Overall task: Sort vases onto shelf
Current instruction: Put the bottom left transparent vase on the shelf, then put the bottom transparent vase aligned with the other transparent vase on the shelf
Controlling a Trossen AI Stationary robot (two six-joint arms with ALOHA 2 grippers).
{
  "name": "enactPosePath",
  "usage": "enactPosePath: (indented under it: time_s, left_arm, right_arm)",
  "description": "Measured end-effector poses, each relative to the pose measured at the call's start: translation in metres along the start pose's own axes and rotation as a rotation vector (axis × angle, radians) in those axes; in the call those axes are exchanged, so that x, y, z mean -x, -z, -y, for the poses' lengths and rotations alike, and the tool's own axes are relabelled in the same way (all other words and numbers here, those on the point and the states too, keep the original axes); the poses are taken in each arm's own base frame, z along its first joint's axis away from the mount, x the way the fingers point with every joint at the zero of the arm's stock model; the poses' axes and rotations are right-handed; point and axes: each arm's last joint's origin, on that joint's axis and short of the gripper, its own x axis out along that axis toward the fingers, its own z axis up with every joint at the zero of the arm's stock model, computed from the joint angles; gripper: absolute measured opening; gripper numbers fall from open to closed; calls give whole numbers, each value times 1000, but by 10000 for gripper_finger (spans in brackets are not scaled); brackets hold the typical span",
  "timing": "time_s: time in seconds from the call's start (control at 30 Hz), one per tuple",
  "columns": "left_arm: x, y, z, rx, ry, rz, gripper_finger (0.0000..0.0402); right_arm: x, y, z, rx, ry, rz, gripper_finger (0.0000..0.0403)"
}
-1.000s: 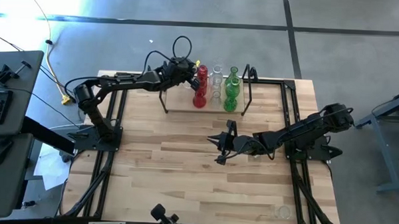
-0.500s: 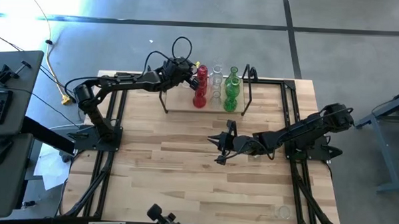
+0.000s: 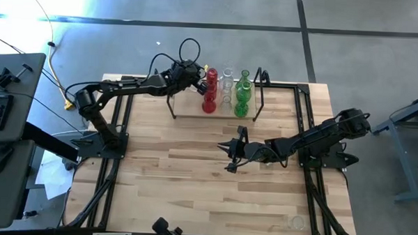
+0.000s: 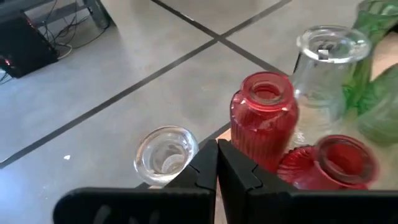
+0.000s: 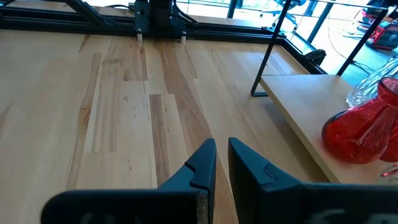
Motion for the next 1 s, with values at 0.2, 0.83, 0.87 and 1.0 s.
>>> enactPosePath:
  time_s: [0.2,0.83,0.87,1.0]
  left_arm:
    - [24,-6,11,-64,-3,18,0]
    - [150,85,38,-127,522,334,0]
    - [156,92,38,-134,544,337,0]
    - [173,112,39,-159,625,353,0]
  right_arm:
    - [0,0,0,0,0,-1,23]
    - [10,2,-16,27,-34,-12,23]
    - [13,1,-18,28,-46,-6,23]
    - [31,-2,-32,-6,-90,2,23]
